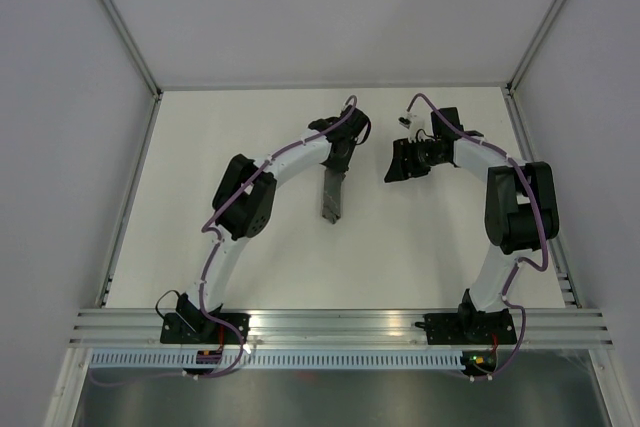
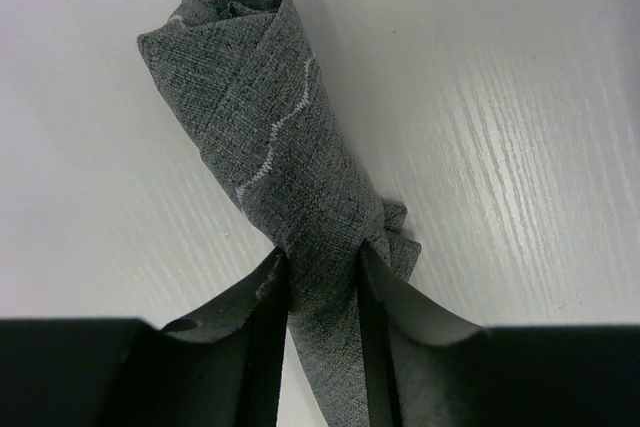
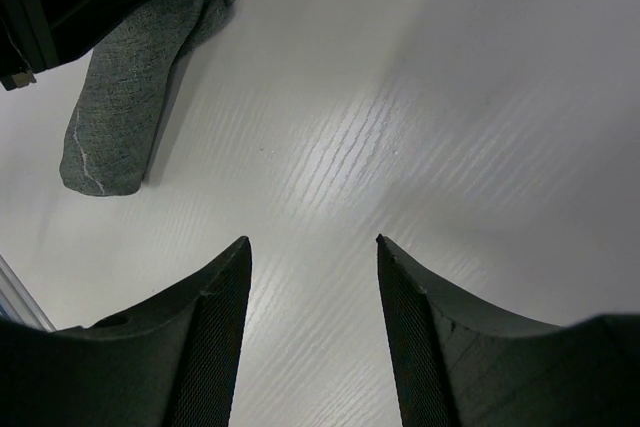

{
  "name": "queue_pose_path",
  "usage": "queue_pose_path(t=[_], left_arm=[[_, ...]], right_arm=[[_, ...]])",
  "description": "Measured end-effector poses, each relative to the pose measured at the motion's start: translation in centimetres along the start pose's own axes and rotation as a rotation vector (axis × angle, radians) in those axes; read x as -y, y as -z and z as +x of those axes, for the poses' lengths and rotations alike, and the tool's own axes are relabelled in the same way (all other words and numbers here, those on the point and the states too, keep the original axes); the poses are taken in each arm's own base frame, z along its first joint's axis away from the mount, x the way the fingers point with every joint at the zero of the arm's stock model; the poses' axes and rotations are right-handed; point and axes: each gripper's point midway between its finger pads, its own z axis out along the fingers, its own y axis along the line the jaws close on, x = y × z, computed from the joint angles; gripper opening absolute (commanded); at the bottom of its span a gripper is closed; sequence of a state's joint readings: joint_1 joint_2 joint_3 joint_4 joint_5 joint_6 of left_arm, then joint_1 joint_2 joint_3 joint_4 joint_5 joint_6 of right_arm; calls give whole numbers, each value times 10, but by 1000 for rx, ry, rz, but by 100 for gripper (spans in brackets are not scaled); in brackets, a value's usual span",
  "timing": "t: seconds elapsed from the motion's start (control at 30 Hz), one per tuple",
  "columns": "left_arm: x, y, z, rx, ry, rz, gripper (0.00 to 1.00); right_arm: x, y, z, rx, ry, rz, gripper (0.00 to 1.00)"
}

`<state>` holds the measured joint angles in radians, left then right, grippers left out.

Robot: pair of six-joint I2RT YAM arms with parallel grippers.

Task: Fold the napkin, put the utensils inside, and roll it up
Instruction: Adjust the napkin at the center of the board.

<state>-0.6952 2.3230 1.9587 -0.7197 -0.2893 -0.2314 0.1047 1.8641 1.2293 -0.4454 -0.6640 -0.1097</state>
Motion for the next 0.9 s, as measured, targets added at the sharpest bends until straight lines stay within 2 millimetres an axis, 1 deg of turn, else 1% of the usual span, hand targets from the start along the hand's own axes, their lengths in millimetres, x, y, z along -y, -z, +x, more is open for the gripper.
queue_pose_path(t=[0.07,0.17,0.4,0.9], left_arm=[[1,-1,1,-8,-2,-3,44],[2,-3,4,-16,-2,-4,47],[4,-5,6,-24,10,-8,47],[5,-10,10,-35,34,-15,56]], right_arm=[[2,0,-1,3,3,8,59],[3,0,-2,7,5,13,58],[4,0,-6,19,10,17,54],[4,-1,-6,21,10,19,52]])
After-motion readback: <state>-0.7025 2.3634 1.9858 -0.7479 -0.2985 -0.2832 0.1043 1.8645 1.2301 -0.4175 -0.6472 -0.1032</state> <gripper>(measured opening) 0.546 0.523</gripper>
